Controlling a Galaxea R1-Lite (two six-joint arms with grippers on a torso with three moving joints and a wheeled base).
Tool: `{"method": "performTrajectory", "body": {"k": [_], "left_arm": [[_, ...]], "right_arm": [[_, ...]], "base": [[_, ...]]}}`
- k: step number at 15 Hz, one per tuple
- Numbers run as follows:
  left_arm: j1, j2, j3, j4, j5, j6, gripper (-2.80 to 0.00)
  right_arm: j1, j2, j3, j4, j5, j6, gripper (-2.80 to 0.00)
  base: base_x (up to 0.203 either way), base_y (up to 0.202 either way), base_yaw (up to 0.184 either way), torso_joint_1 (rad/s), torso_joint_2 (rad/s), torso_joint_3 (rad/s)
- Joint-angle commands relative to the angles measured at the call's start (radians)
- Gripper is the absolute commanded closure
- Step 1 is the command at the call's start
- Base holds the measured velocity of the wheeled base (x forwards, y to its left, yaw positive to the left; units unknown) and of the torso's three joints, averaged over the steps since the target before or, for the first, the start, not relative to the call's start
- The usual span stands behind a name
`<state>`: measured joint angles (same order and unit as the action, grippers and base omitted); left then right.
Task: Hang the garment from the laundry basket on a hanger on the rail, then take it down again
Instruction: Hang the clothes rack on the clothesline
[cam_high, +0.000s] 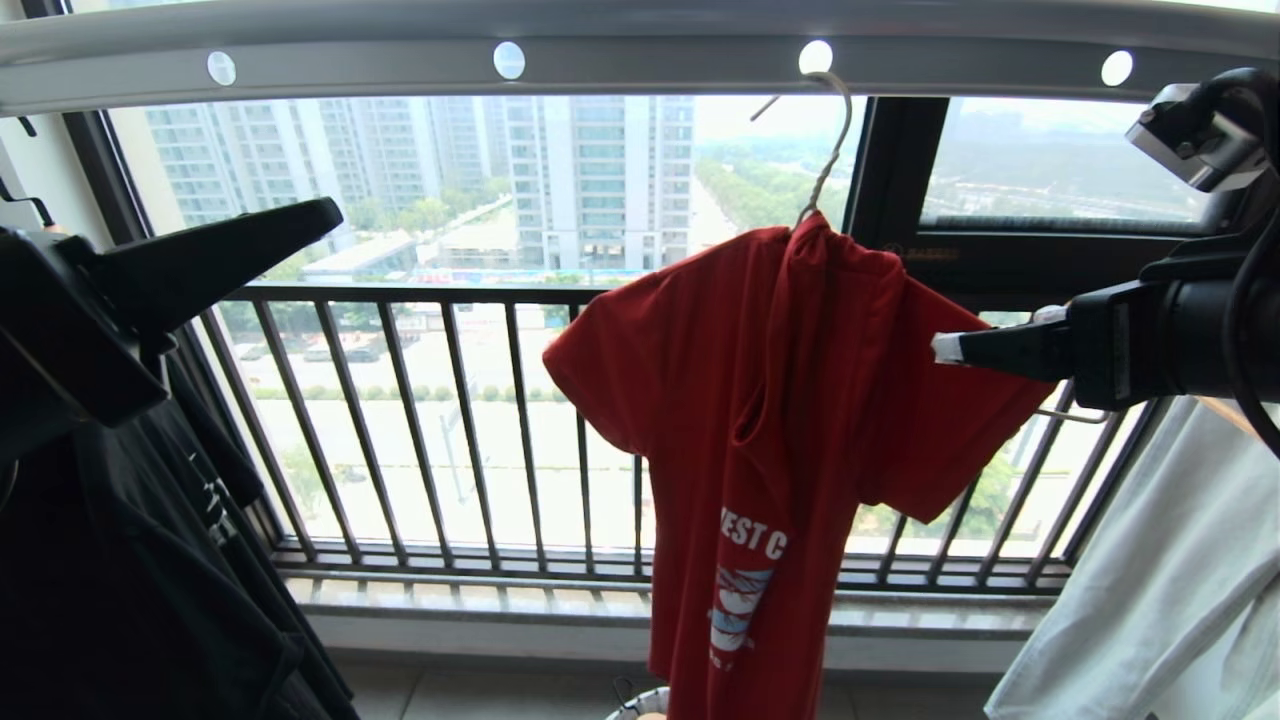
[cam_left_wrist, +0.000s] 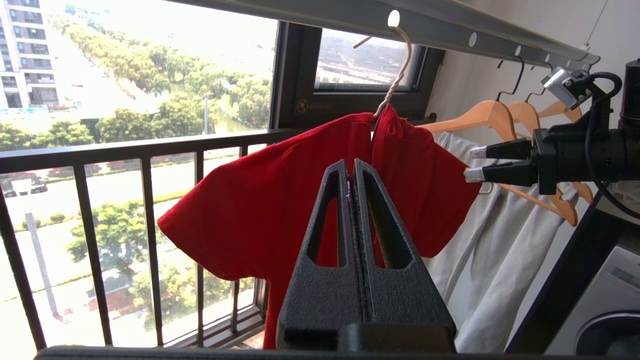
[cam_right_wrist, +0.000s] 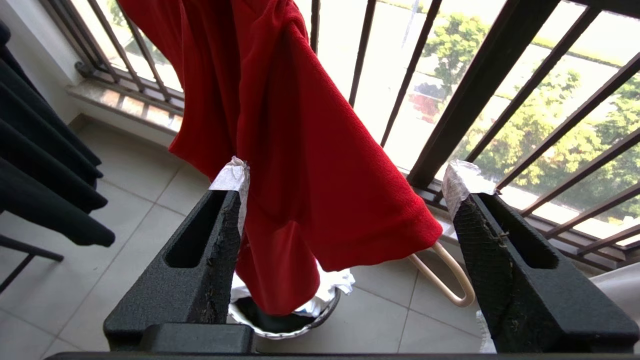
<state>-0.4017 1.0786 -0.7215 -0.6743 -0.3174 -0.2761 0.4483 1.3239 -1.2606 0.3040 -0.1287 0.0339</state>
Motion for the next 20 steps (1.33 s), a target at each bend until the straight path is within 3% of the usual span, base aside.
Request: {"method": "performTrajectory", "body": {"k": [1, 9, 12, 16, 17, 20], "left_arm": [[0.000, 0.030, 0.002, -0.004, -0.002, -0.002, 0.00], [0.000, 0.093, 0.007, -0.010, 0.003, -0.002, 0.00], [0.000, 0.109, 0.007, -0.011, 0.005, -0.002, 0.00], [0.000, 0.130, 0.008, -0.013, 0.005, 0.000, 0.00], [0.000, 0.132, 0.008, -0.013, 0.005, 0.000, 0.00], [0.000, 0.129, 0.008, -0.014, 0.005, 0.000, 0.00]], "right_arm": [[0.000, -0.128, 0.039, 0.004, 0.002, 0.029, 0.00], [0.002, -0.299, 0.298, 0.040, 0.037, 0.269, 0.00], [0.003, -0.357, 0.428, -0.017, 0.123, 0.307, 0.00], [0.005, -0.396, 0.556, -0.144, 0.170, 0.323, 0.00], [0.006, -0.399, 0.585, -0.204, 0.176, 0.326, -2.80], [0.050, -0.388, 0.644, -0.382, 0.223, 0.350, -2.80]], "base": [[0.000, 0.000, 0.000, 0.000, 0.00, 0.000], [0.000, 0.000, 0.000, 0.000, 0.00, 0.000], [0.000, 0.000, 0.000, 0.000, 0.00, 0.000], [0.000, 0.000, 0.000, 0.000, 0.00, 0.000], [0.000, 0.000, 0.000, 0.000, 0.00, 0.000], [0.000, 0.000, 0.000, 0.000, 0.00, 0.000]]}}
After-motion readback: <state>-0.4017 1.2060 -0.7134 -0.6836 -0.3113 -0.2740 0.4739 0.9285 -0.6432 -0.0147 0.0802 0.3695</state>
